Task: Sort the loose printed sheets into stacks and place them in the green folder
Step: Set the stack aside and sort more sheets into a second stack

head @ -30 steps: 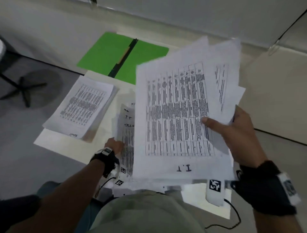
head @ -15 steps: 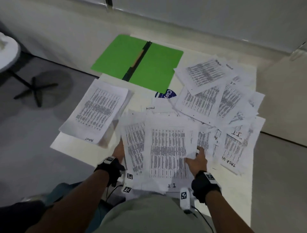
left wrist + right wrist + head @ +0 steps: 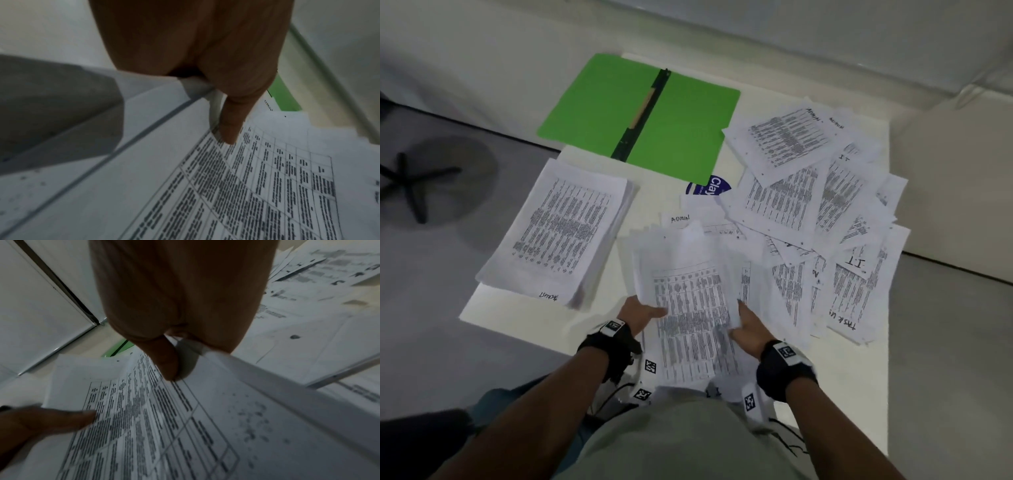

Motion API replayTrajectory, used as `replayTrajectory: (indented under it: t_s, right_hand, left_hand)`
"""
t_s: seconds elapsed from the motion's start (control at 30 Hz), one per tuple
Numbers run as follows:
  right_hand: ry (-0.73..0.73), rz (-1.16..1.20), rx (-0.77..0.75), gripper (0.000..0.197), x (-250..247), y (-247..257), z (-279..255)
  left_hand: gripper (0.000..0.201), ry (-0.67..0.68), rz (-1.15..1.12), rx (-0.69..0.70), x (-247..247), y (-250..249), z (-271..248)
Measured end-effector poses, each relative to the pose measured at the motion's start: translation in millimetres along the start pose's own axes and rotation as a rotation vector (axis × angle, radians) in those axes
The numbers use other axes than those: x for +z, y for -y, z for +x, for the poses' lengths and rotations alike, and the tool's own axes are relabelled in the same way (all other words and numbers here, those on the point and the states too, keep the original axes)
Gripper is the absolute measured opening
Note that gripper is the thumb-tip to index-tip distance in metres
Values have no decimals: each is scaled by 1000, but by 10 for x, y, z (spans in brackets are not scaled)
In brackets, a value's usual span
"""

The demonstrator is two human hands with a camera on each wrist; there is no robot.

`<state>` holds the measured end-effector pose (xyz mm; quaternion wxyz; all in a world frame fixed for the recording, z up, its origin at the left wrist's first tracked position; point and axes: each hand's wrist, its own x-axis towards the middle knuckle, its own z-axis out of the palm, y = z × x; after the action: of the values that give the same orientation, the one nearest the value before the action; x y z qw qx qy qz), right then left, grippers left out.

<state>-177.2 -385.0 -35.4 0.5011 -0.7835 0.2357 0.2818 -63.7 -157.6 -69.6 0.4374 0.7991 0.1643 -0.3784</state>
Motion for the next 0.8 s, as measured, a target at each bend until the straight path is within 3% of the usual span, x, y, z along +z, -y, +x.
replayTrajectory:
  t_s: [0.07,0.1,0.17,0.2,0.27,0.33,0.43,0.53,0.7,0.8]
  right_hand:
    - [-116,68,8,60,-22,28,30]
    - [-248,104,15,50,-63,32,25]
    - [-547,57,73,39,-207,-43,38]
    - [-629,-38,134,41,-295,-68,27]
    - [-617,-145,272,54,-393,-152,31]
    - [-529,-104,289,71,-426,-159,55]
    - [-540,-163,319,86,-381,-108,155]
    - [-607,-282,422,88,-363,-24,242]
    - [-355,-220,319,84,-404,45,383]
    - [-435,-446,361,76,-351,96,389]
  left_hand:
    - [70,-54,7,16,-58,0,32]
    - [59,-74,-32,38,-109,6,45]
    - [52,-106,-112,67,-274,8,21]
    - [56,-106,-161,86,-351,3,13]
    - [72,-102,-253,144,-494,37,6]
    - [80,-142,-290,201,-577,48,-19]
    - [73,-152,-247,157,-583,94,-31]
    - [57,-132,-198,45,-546,114,-19]
    - [55,-161,-152,38,-534,126,-23]
    - [55,-183,-157,56,-532,120,-49]
